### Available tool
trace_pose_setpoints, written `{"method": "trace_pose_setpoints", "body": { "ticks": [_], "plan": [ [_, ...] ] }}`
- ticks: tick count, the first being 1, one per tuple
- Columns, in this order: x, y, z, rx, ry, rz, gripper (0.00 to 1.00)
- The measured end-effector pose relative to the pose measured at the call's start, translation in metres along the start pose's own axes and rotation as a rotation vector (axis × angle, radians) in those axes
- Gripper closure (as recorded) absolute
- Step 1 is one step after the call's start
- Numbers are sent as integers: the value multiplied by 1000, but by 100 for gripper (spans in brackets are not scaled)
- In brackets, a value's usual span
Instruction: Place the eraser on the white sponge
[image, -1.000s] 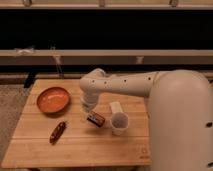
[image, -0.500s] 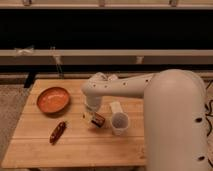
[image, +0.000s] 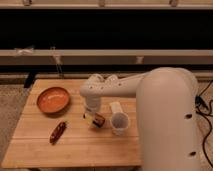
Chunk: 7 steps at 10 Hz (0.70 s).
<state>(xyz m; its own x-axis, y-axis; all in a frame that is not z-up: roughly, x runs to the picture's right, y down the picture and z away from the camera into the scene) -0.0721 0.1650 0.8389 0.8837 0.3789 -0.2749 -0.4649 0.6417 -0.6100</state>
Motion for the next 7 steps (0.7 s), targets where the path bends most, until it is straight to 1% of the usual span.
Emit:
{"method": "trace_pose_setpoints", "body": {
  "ticks": [7],
  "plan": [
    [7,-1,16,31,48,9,35]
  ]
}}
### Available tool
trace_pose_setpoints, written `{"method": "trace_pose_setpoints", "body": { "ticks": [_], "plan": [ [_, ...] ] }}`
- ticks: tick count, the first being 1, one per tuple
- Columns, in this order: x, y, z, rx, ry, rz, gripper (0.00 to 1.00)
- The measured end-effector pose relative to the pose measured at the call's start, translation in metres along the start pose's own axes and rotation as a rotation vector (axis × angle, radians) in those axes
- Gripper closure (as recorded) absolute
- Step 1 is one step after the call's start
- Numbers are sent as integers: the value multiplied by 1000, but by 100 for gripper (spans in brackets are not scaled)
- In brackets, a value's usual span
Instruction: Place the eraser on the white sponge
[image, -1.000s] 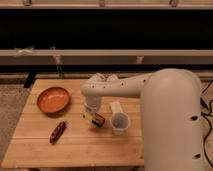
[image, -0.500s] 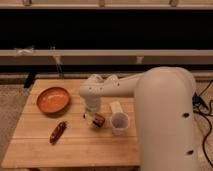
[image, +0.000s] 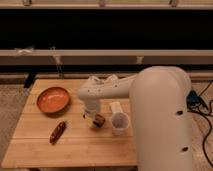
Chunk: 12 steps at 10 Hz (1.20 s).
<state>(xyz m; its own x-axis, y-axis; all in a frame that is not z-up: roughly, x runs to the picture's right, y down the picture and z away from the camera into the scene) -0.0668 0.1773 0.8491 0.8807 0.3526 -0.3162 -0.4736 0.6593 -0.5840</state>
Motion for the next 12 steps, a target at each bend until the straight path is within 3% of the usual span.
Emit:
{"method": "trace_pose_setpoints", "body": {
  "ticks": [1,6,7,12],
  "plan": [
    [1,0,1,5,4,2,40],
    [6,-3,1,20,21,6,92],
    [6,-4,-2,25,20,5,98],
    [6,-25,-31,64,4,-7,100]
  ]
}}
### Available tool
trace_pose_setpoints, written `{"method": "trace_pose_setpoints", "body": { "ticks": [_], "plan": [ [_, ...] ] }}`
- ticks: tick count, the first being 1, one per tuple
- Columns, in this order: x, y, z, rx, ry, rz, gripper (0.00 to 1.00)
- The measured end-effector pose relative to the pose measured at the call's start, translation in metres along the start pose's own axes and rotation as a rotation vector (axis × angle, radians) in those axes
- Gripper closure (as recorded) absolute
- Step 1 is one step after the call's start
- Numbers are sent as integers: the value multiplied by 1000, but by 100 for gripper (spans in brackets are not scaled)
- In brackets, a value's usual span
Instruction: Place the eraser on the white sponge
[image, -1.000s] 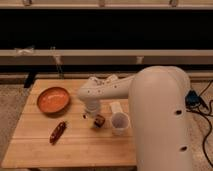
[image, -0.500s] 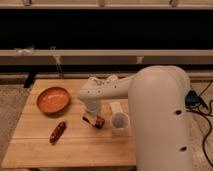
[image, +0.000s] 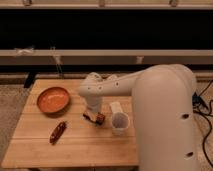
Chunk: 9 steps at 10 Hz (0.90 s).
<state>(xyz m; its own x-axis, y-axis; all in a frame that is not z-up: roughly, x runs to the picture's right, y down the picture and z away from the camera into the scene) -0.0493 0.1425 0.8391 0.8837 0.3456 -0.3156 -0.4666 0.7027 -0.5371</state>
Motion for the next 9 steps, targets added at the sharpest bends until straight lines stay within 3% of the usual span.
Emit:
{"method": "trace_pose_setpoints", "body": {
  "ticks": [4,7,9],
  "plan": [
    [27,-50,-27,38,-3,49,100],
    [62,-78,-32,26,-9,114,100],
    [73,-84,-31,11,-11,148,98]
  ]
}}
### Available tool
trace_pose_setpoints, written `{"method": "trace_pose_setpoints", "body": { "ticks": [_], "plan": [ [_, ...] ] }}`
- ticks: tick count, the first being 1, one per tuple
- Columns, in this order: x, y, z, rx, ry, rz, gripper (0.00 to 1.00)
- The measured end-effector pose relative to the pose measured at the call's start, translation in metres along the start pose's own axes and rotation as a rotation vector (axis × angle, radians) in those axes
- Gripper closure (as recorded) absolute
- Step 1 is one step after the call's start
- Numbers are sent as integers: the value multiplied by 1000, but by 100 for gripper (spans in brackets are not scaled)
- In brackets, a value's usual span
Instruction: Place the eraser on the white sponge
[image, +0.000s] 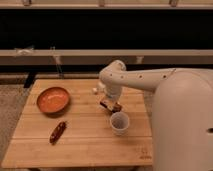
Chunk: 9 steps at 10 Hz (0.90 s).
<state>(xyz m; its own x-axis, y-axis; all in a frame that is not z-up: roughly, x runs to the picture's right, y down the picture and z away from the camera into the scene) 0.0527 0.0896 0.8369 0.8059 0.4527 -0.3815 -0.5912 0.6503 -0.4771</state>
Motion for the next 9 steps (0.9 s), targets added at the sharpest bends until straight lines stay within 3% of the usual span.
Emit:
{"method": "trace_pose_setpoints", "body": {
  "ticks": [2,6,8,9],
  "plan": [
    [17,-11,6,-16,5,46,79],
    [21,-13,16,-40,13,69,39],
    [21,-14,19,-45,14,71,22],
    [19,-13,20,-46,14,69,20]
  ]
}}
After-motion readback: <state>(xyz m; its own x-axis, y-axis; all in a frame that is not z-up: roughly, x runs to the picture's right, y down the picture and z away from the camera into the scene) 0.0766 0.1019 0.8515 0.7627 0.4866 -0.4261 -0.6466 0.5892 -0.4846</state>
